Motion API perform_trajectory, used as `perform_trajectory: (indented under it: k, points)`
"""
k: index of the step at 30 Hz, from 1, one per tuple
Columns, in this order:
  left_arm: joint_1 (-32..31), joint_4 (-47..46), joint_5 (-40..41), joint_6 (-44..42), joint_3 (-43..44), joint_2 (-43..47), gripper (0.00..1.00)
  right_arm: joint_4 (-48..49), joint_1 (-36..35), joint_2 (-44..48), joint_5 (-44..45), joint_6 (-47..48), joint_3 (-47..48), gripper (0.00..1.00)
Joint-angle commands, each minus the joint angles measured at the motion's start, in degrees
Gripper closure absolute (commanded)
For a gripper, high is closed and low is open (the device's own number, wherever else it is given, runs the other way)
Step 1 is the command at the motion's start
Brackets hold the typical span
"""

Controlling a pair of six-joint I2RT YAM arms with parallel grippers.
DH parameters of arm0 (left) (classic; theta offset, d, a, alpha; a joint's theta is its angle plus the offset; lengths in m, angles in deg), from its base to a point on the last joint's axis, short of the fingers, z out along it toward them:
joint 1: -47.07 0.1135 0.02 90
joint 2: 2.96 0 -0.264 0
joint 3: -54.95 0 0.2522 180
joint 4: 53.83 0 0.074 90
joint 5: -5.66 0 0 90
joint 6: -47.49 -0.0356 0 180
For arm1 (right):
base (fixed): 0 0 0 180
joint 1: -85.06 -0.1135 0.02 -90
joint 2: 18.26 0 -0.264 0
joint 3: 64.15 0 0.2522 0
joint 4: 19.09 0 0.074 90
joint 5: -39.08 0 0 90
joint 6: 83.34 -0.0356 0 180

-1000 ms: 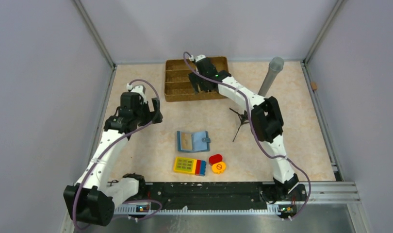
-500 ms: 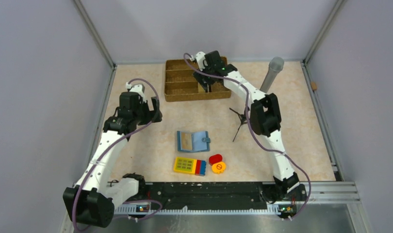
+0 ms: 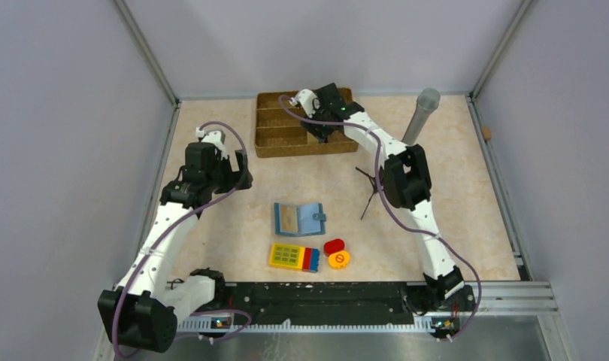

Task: Put the credit cards into the card holder
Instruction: Pick up the credit card from the storage box.

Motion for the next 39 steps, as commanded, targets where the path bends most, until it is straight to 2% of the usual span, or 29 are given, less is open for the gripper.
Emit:
perform_trajectory:
  k: [1,10,14,17,23,25,39]
  points:
    - [0.14,-2.16,-0.71,-0.39,-0.5,0.49,0.01,2.51,-0.33,-1.0,1.93,1.94,3.38,0.39]
    - [0.14,-2.3,-1.27,-0.3,-0.67,0.18,0.01,3.83,-0.33,0.28,0.78,0.86,4.48,0.55]
    - [0.14,-2.42,-1.52,-0.3,-0.76,0.2,0.01,3.7,-0.33,0.68,0.85,0.78,4.56,0.65]
    - [0.14,-2.51,-1.73,-0.3,-0.72,0.1,0.01,3.6,-0.33,0.78,0.66,0.85,4.56,0.79]
    - [0.14,-2.5,-1.68,-0.3,-0.82,0.19,0.01,3.0,-0.34,1.31,-0.07,0.0,4.34,0.92]
    - [0.14,-2.51,-1.79,-0.3,-0.75,0.23,0.01,3.15,-0.33,1.69,-1.12,-0.36,4.21,1.0]
    - [0.14,-2.51,-2.24,-0.47,-0.85,0.7,0.01,4.57,0.31,6.98,-10.73,-4.57,1.59,1.0]
